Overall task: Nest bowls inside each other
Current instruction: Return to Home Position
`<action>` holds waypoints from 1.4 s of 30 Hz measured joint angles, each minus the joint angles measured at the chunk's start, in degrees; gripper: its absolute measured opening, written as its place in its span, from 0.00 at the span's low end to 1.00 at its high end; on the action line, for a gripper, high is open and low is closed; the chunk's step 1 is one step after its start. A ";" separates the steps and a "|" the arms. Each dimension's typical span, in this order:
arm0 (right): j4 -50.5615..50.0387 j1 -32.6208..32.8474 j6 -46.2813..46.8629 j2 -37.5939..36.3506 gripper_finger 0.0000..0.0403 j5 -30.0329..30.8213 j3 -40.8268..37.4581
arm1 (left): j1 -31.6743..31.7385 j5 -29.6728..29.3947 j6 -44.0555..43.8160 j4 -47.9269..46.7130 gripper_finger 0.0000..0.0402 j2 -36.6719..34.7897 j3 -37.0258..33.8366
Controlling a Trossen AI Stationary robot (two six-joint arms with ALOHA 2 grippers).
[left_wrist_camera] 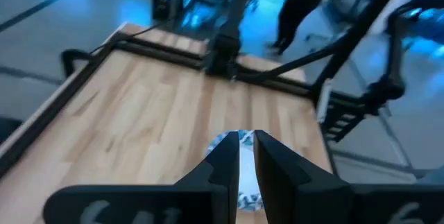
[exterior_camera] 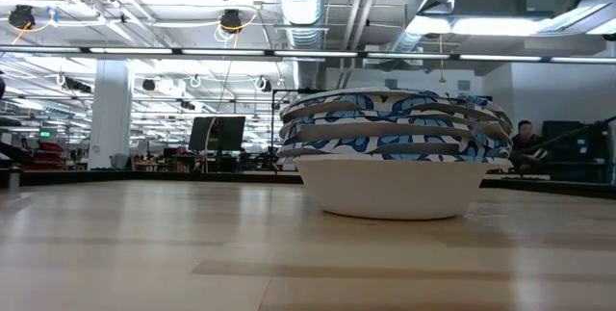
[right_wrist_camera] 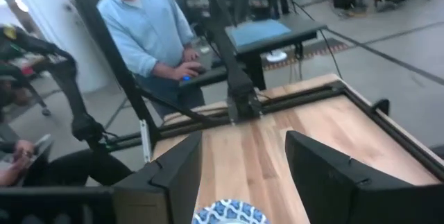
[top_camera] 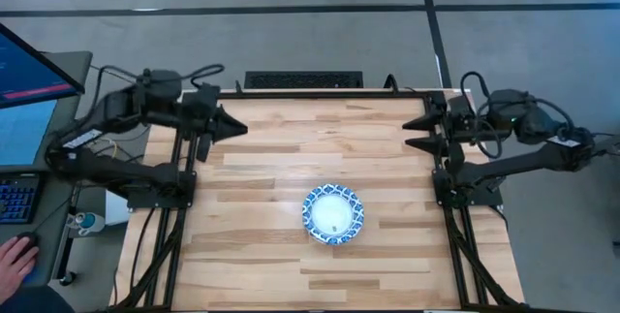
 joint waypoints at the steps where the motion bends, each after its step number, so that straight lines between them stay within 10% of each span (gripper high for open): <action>1: 1.52 0.00 0.05 -0.81 0.57 -0.51 -1.37 | 0.02 0.85 -0.44 2.89 0.09 -1.71 -3.38; 23: 22.06 -0.13 0.72 -30.48 0.57 -4.28 -36.31 | 0.04 5.10 -4.71 29.40 0.09 -35.03 -46.69; 42: 22.03 -0.38 -4.92 -39.86 0.57 -4.02 -42.59 | 0.03 10.97 -5.35 33.95 0.09 -55.11 -64.52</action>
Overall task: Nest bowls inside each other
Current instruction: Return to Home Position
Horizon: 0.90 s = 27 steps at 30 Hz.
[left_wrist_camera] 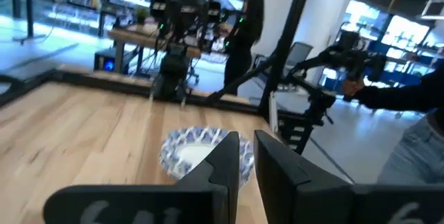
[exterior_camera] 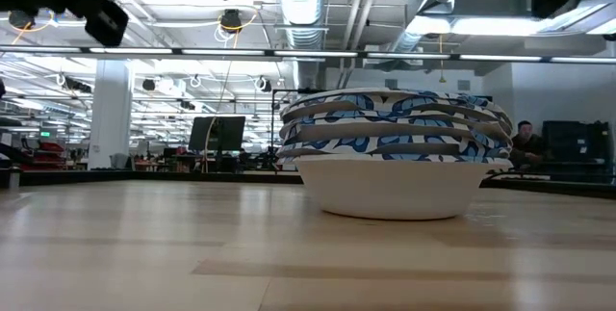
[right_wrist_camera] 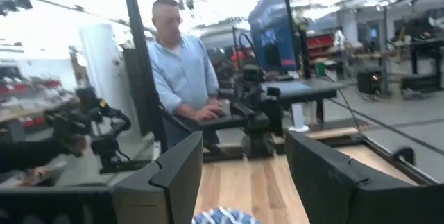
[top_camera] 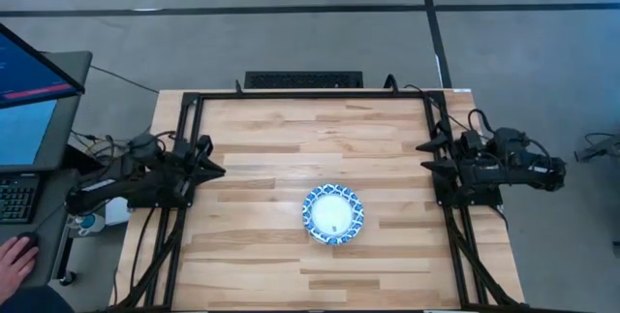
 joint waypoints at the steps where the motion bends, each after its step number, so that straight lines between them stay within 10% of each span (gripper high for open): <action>1: -0.53 -0.15 -0.21 0.02 0.57 0.19 -0.08 | -0.01 -0.33 0.00 -0.11 0.09 -0.10 -0.80; 13: -2.61 -1.94 -0.72 0.05 0.57 3.59 -0.67 | 0.01 -3.23 -1.20 21.26 0.08 -0.69 -15.79; 27: 3.71 -4.28 -0.84 0.08 0.57 6.42 -9.98 | 0.01 -2.07 1.07 25.59 0.08 -0.52 -15.91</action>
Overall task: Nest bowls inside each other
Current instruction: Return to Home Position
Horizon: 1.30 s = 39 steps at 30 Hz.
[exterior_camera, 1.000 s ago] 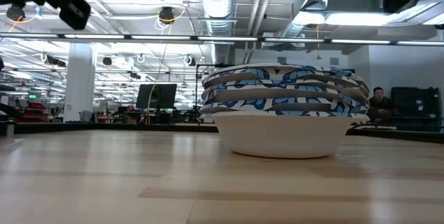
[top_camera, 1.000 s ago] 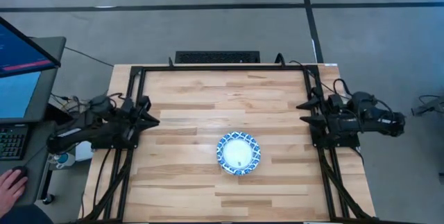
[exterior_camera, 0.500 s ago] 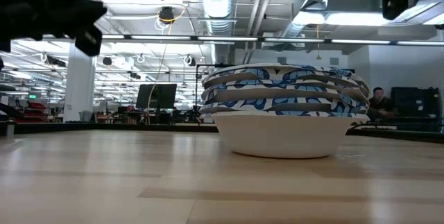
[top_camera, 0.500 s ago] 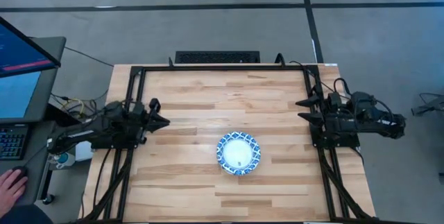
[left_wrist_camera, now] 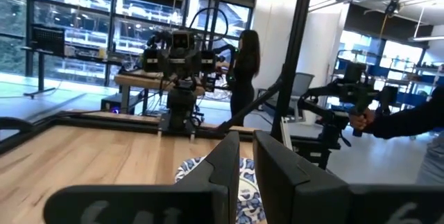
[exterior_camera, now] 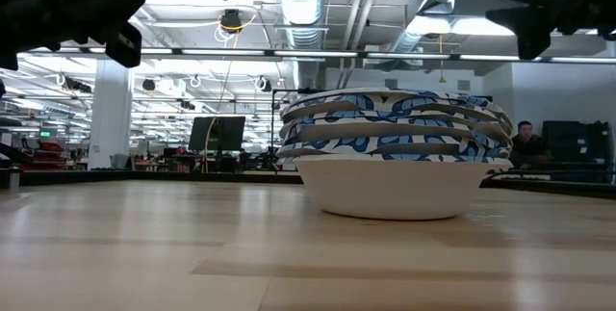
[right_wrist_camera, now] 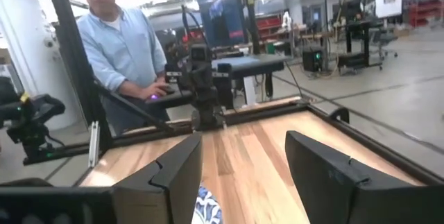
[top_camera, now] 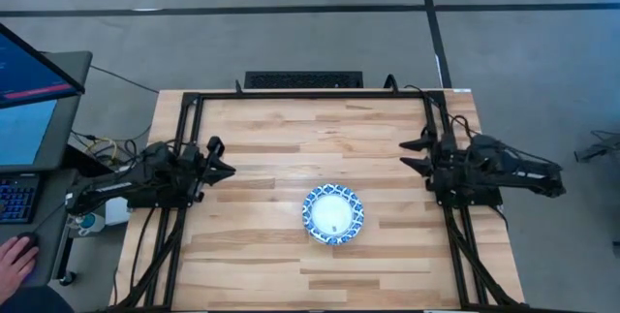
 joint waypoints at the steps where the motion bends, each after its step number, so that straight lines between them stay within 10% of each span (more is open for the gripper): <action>1: 1.08 0.00 -0.41 -0.02 0.57 -0.04 -0.87 | 0.00 0.02 -0.03 -0.02 0.08 0.00 0.00; 39: 9.32 5.04 -1.74 2.58 0.57 -5.15 -12.44 | -0.02 4.49 -1.41 -5.49 0.08 0.00 -0.04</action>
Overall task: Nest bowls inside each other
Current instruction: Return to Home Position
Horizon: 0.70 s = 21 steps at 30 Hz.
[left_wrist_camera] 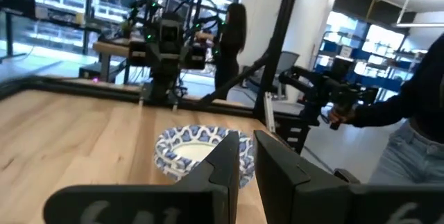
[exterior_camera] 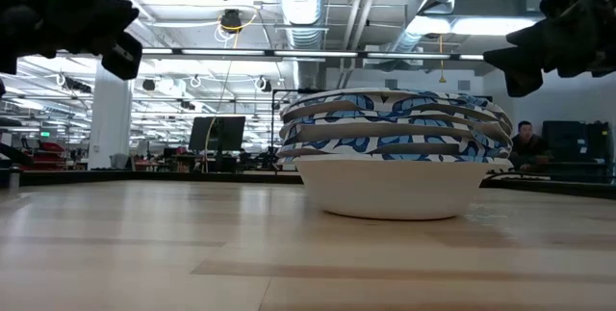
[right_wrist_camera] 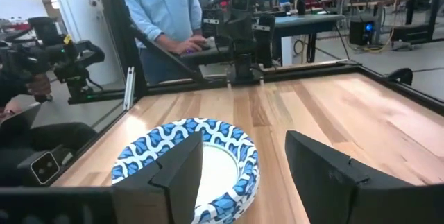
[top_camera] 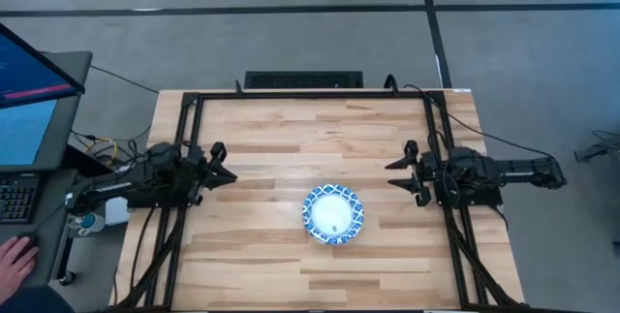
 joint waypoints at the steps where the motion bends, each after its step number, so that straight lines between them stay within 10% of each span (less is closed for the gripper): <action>1: -0.01 -0.01 -0.02 0.00 0.57 0.00 0.00 | 0.00 -0.28 0.00 -0.33 0.08 0.00 0.00; 21: -0.01 -0.01 0.00 -0.02 0.57 0.00 0.00 | 0.00 -1.99 -4.04 -2.92 0.08 0.04 -0.02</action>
